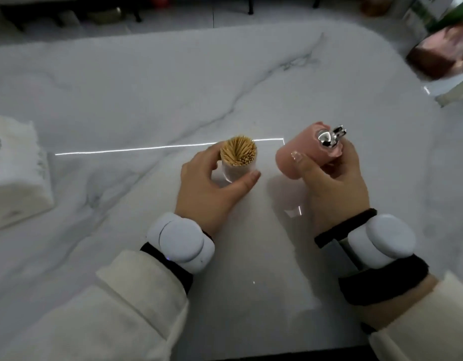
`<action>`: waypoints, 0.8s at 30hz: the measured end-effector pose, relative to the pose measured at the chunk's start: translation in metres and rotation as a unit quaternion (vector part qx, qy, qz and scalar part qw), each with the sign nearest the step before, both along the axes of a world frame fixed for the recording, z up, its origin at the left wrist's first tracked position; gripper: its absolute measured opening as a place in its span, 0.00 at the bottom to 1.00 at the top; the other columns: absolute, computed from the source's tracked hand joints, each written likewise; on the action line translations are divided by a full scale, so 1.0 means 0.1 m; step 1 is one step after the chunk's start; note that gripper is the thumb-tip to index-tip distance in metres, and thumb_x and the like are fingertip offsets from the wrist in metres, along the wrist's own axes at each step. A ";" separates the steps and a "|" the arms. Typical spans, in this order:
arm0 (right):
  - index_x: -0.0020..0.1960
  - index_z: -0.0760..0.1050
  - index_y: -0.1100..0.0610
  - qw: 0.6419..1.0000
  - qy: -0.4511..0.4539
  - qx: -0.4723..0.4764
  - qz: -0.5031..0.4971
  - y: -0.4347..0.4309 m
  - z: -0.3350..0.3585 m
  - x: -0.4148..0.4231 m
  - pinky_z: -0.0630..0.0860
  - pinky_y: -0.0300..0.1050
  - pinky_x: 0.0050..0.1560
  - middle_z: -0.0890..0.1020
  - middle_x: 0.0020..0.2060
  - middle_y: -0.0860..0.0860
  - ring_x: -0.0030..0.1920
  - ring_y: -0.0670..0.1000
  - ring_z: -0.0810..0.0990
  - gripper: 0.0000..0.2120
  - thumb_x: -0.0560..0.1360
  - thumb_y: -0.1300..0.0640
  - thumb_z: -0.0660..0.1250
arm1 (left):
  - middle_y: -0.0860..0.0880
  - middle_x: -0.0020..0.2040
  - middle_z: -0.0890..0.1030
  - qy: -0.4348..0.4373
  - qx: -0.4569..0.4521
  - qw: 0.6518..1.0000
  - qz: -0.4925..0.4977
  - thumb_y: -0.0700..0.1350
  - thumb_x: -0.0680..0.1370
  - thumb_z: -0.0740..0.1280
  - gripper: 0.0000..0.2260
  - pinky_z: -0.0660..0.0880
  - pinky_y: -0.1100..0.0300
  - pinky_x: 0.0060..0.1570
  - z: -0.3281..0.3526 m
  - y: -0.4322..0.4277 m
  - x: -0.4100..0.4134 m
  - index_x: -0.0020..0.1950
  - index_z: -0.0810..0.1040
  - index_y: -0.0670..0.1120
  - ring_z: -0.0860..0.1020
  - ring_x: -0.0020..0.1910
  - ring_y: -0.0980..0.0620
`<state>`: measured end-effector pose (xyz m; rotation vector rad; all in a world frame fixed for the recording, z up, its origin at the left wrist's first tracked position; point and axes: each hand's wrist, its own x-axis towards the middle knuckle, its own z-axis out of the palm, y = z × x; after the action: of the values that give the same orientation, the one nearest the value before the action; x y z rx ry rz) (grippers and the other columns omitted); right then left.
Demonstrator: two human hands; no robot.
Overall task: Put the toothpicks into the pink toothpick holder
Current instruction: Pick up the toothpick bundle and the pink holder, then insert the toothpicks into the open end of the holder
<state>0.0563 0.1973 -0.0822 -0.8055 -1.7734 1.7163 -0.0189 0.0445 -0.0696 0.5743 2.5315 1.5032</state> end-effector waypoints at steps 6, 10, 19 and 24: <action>0.57 0.75 0.54 0.994 0.081 -0.073 0.001 -0.26 0.36 0.39 0.77 0.52 0.57 0.83 0.46 0.45 0.51 0.48 0.81 0.28 0.59 0.45 0.72 | 0.60 0.54 0.78 -0.011 0.030 0.999 -0.018 0.61 0.66 0.70 0.17 0.66 0.67 0.48 0.29 -0.21 0.41 0.53 0.73 0.65 0.73 0.56 0.56; 0.54 0.77 0.55 0.991 0.089 -0.094 0.016 -0.47 0.61 0.71 0.77 0.55 0.56 0.82 0.48 0.51 0.50 0.52 0.81 0.27 0.58 0.45 0.72 | 0.54 0.55 0.78 -0.037 0.052 0.998 -0.004 0.60 0.65 0.71 0.19 0.71 0.64 0.48 0.47 -0.41 0.76 0.54 0.75 0.61 0.76 0.52 0.57; 0.50 0.74 0.45 0.982 0.142 -0.115 0.053 -0.71 0.69 1.07 0.77 0.41 0.41 0.80 0.44 0.46 0.42 0.45 0.81 0.17 0.62 0.45 0.69 | 0.53 0.50 0.80 -0.111 0.066 0.990 -0.058 0.60 0.61 0.73 0.15 0.79 0.59 0.46 0.51 -0.74 1.27 0.46 0.76 0.67 0.82 0.41 0.56; 0.48 0.76 0.47 0.983 0.124 -0.112 0.081 -0.58 0.50 0.98 0.76 0.41 0.40 0.81 0.38 0.42 0.41 0.44 0.80 0.12 0.65 0.48 0.67 | 0.51 0.58 0.77 -0.120 0.014 0.990 -0.077 0.60 0.60 0.75 0.21 0.78 0.54 0.53 0.42 -0.72 1.16 0.52 0.75 0.64 0.82 0.47 0.51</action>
<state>0.1547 0.1396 -0.0319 -0.5164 -1.5324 2.0521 0.0973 -0.0276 -0.0274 0.5423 2.2353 1.4593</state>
